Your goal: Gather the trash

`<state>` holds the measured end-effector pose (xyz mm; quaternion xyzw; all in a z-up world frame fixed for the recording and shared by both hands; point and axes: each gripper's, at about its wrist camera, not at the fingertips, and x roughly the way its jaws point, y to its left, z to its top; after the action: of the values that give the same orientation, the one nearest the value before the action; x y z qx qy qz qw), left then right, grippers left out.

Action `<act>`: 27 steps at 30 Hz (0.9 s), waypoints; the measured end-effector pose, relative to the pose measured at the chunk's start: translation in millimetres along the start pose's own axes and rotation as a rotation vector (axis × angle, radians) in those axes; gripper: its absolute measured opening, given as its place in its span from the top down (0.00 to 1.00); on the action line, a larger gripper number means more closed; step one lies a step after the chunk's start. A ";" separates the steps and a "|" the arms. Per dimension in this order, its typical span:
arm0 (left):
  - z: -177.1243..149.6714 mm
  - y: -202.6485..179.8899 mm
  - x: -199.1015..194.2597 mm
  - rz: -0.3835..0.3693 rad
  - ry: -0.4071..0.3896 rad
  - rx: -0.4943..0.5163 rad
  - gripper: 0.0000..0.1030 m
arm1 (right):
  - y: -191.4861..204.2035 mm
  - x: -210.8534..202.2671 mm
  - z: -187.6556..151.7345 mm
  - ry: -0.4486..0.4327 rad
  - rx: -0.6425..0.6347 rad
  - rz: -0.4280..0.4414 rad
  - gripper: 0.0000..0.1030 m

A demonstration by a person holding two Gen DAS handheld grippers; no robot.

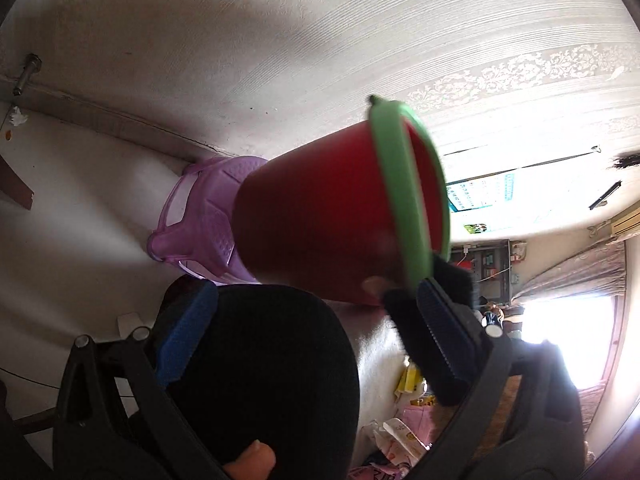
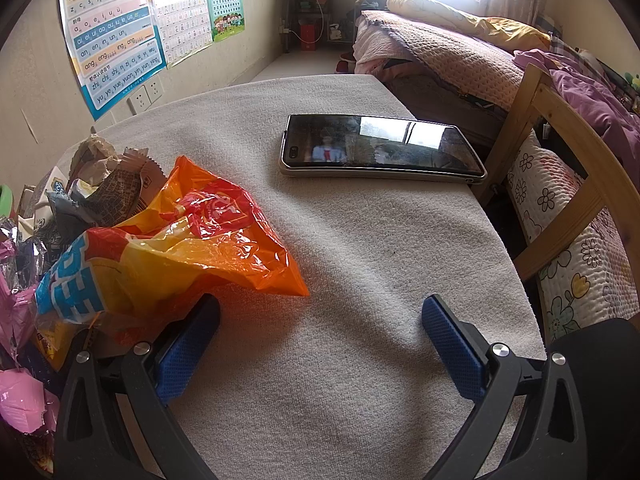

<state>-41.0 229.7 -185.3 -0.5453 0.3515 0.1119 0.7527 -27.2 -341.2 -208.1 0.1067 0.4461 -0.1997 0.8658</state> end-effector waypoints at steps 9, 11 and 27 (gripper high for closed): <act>0.2 -6.7 -2.0 0.020 -0.004 0.014 0.05 | 0.1 0.0 0.0 0.000 0.000 0.000 0.05; -1.0 -10.2 -1.9 0.030 -0.008 0.029 0.05 | -0.1 0.1 0.1 0.000 0.000 0.000 0.05; -1.4 -11.1 -3.2 0.044 -0.010 0.036 0.05 | 0.1 0.0 -0.1 -0.001 0.000 0.000 0.05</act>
<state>-37.8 224.9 -175.2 -0.5233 0.3615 0.1250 0.7615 -27.2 -341.1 -208.1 0.1067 0.4459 -0.1998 0.8660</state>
